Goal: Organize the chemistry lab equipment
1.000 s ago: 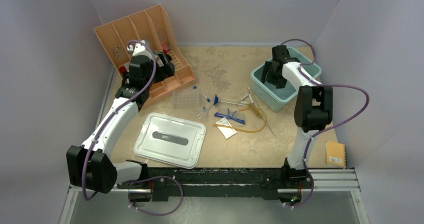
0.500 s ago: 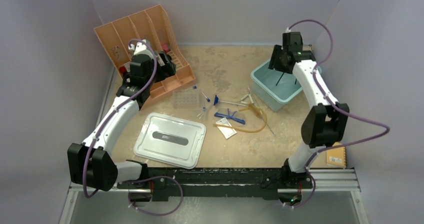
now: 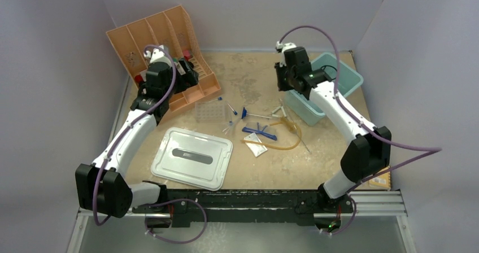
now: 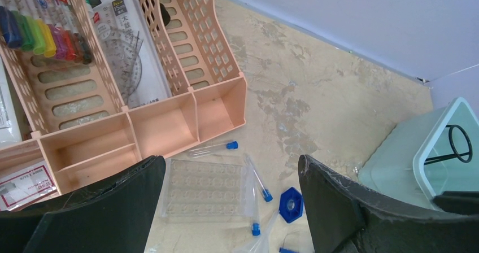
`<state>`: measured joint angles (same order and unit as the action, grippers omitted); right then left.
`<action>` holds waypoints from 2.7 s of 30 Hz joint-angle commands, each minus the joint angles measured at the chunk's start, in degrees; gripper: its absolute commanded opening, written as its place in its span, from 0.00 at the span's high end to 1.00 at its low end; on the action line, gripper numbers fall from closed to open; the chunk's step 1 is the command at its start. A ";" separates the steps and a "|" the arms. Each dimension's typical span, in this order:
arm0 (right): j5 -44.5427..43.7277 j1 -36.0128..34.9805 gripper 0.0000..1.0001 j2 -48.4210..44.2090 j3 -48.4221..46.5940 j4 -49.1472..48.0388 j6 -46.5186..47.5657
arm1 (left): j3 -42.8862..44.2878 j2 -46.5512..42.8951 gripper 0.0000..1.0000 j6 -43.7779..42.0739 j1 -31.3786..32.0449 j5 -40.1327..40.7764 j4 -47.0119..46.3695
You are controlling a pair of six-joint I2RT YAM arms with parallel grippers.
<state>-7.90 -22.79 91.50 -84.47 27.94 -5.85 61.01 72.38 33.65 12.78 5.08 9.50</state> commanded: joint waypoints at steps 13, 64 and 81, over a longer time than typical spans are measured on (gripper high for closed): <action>11.03 -6.30 0.49 19.17 -4.59 2.24 21.06 | -0.95 -2.78 0.13 1.80 0.06 -1.22 -2.47; 20.55 -8.46 0.79 12.49 -5.07 -10.00 32.98 | 0.10 -1.71 0.14 2.66 0.06 -2.16 -3.88; 22.70 -5.31 0.81 2.74 -6.64 -22.81 -26.13 | -10.88 -2.17 0.13 13.97 3.16 -20.73 -25.29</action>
<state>13.74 -29.50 98.21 -89.36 7.92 -16.47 51.24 71.22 43.31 13.80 -11.60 -6.61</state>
